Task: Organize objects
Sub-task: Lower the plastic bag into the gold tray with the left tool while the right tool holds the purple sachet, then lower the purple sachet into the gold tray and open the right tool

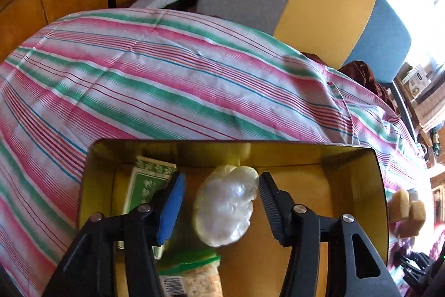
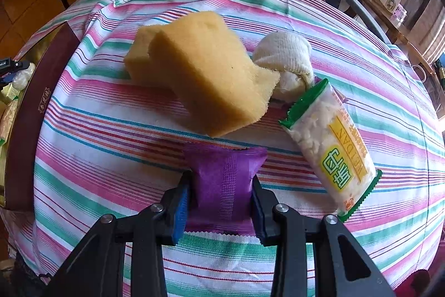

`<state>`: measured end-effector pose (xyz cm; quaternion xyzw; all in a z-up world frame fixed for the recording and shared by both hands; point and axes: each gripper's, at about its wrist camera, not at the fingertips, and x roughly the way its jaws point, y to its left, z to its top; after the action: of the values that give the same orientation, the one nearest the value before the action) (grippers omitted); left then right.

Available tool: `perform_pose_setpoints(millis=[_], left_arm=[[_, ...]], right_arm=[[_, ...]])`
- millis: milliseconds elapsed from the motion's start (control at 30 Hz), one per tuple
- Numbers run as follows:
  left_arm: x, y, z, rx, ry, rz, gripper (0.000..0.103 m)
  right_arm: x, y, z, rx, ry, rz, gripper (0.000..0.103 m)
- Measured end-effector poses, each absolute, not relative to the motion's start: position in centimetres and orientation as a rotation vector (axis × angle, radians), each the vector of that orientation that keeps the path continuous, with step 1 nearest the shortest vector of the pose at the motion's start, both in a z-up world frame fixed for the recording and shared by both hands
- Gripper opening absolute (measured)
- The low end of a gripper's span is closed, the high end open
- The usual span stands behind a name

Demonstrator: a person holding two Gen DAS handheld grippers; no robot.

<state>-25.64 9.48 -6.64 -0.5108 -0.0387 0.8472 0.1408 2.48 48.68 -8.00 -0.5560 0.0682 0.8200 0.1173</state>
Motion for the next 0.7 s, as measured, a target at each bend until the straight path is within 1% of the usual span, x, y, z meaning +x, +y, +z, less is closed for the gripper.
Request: perform_pose_setpoints(millis=[167,267,300,333,367,433,467,533,633,700], left_arm=[[-23.6,8.7,-4.3,-1.379,-0.096,2.482,0.055],[-20.4,8.7,-1.8,-1.262,-0.032,2.498,0.057],[-18.9,8.5,-1.0,-1.22,-0.023,2.495,0.058],[-17.7,8.4,-0.5,-1.186,-0.017,2.497,0.064],[-16.3,8.2,0.0,-1.158,-0.005,2.498,0.067],[-13.8,7.6,0.7,-1.113,0.014,2.49,0.068],[-12.6,7.1,0.9,-1.098,0.017,2.493,0.07],[-10.6,6.0,1.0,-1.073,0.033,2.499,0.072],[-8.6,4.5,0.7,-1.053,0.058,2.519,0.076],[-7.7,3.2,0.4,-1.057,0.056,2.534,0.076]], right_arm=[[2.6,48.8,-8.0,-1.624,0.189,2.407,0.038],[2.6,48.5,-8.1,-1.621,0.172,2.408,0.038],[2.5,48.4,-8.1,-1.619,0.165,2.408,0.038],[2.6,48.4,-8.1,-1.617,0.156,2.408,0.038],[3.0,48.6,-8.0,-1.615,0.148,2.409,0.038],[3.1,48.5,-8.0,-1.611,0.138,2.409,0.037],[3.1,48.5,-7.9,-1.612,0.139,2.412,0.037],[3.4,48.7,-7.7,-1.629,0.156,2.419,0.037],[4.1,47.9,-7.1,-1.685,0.212,2.453,0.037],[4.1,47.0,-6.4,-1.702,0.217,2.487,0.037]])
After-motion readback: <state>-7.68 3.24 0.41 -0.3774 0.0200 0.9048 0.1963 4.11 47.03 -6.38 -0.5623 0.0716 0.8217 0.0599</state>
